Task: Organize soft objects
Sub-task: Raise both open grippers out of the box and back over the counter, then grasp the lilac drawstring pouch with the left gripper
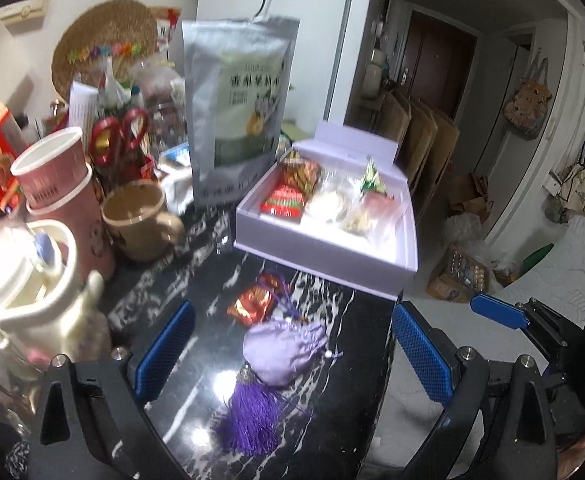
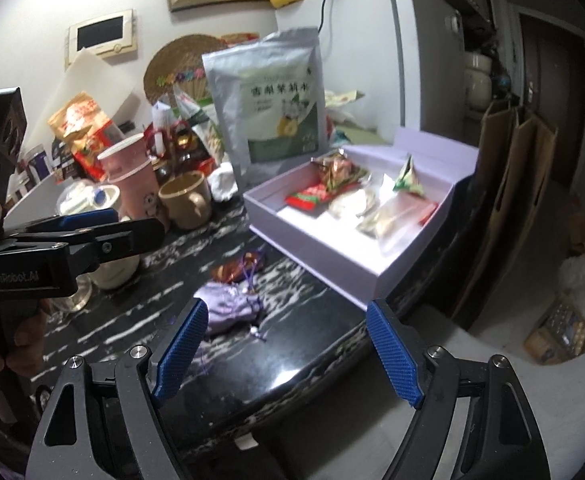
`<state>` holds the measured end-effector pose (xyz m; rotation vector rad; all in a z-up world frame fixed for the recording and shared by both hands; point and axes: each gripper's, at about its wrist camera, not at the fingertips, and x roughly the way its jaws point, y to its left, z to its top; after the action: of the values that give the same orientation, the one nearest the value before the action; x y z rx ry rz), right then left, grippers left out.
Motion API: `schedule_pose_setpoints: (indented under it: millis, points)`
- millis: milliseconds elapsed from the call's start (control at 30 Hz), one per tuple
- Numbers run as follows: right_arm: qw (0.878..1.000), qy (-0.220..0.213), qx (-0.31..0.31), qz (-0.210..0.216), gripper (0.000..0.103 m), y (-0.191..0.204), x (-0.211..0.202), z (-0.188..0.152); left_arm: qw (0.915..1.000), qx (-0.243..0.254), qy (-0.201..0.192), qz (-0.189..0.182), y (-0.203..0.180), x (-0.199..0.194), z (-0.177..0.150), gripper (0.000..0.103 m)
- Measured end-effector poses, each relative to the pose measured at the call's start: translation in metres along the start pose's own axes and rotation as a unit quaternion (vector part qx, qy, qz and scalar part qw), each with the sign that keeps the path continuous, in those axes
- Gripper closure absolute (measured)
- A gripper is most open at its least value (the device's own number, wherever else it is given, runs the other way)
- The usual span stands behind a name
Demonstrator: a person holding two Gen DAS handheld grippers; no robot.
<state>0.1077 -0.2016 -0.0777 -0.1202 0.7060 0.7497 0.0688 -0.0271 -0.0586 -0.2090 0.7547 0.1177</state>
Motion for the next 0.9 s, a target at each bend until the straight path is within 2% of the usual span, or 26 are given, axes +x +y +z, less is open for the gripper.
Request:
schedule_pose_setpoints:
  millis: [400,700,733,800,867,900]
  points:
    - [0.999,0.042,0.017,0.007,0.021,-0.013,0.029,-0.022,0.9975,-0.012,0.069,-0.006,0.001,0.058,-0.019,0.002]
    - [0.998,0.059,0.036,-0.012,0.021,-0.031,0.038,-0.025,0.9921,0.0,0.125,0.016,-0.001,0.105,-0.033,0.003]
    - [0.997,0.06,0.037,-0.013,0.021,-0.032,0.039,-0.026,0.9912,-0.003,0.132,0.015,0.0,0.109,-0.034,0.004]
    - [0.997,0.061,0.04,-0.016,0.021,-0.034,0.04,-0.026,0.9902,-0.008,0.139,0.012,0.002,0.115,-0.037,0.017]
    - [0.997,0.062,0.043,-0.018,0.021,-0.037,0.041,-0.026,0.9918,0.001,0.126,0.025,0.002,0.115,-0.038,0.031]
    - [0.997,0.062,0.045,-0.018,0.021,-0.038,0.041,-0.026,0.992,0.006,0.123,0.028,0.002,0.115,-0.039,0.032]
